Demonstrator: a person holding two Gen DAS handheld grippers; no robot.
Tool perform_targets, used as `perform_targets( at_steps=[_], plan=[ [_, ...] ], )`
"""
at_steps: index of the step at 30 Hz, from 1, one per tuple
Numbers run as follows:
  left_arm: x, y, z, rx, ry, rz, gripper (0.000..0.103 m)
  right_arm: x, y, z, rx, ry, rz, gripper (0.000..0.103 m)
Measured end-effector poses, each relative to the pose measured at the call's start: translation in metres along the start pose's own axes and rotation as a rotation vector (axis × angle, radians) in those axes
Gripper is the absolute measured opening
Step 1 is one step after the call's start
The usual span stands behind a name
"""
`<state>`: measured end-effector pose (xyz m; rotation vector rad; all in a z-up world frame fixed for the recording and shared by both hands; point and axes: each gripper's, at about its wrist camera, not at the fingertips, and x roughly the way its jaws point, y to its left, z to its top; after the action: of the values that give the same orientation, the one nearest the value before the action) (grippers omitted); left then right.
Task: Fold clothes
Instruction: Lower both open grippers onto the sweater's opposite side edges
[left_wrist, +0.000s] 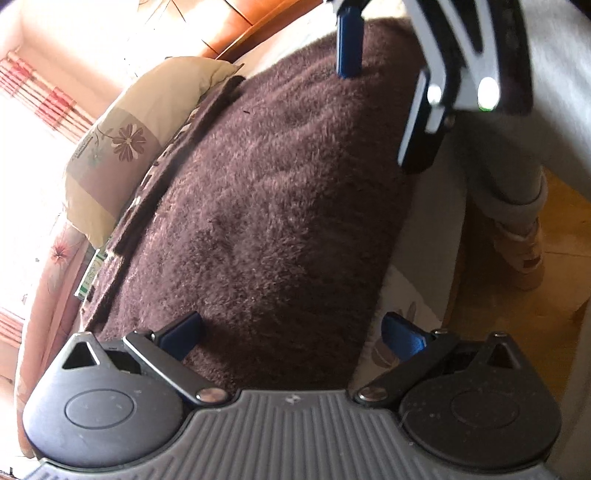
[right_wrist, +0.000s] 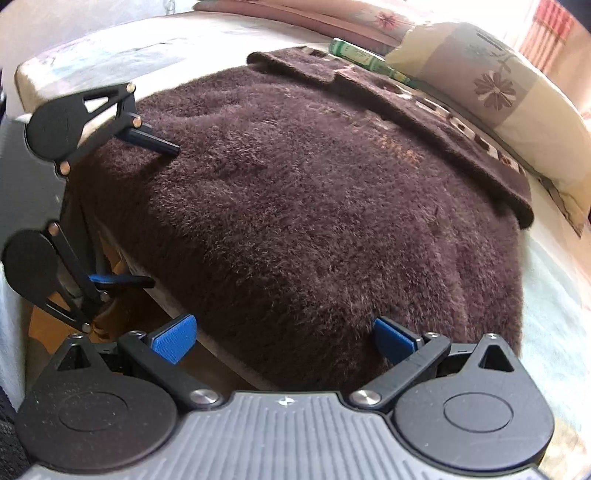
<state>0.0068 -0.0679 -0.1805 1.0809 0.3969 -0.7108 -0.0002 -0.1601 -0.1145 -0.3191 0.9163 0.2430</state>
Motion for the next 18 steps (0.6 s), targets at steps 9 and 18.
perform_targets(
  at_steps=[9,18],
  plan=[
    [-0.009,0.023,-0.002,-0.116,-0.036,0.067,0.102,-0.015,-0.005,-0.004,0.036,-0.035,-0.007,0.103],
    [-0.035,0.064,0.009,-0.245,-0.096,0.042,0.102,-0.029,0.0,0.002,-0.025,-0.128,0.059,0.103]
  ],
)
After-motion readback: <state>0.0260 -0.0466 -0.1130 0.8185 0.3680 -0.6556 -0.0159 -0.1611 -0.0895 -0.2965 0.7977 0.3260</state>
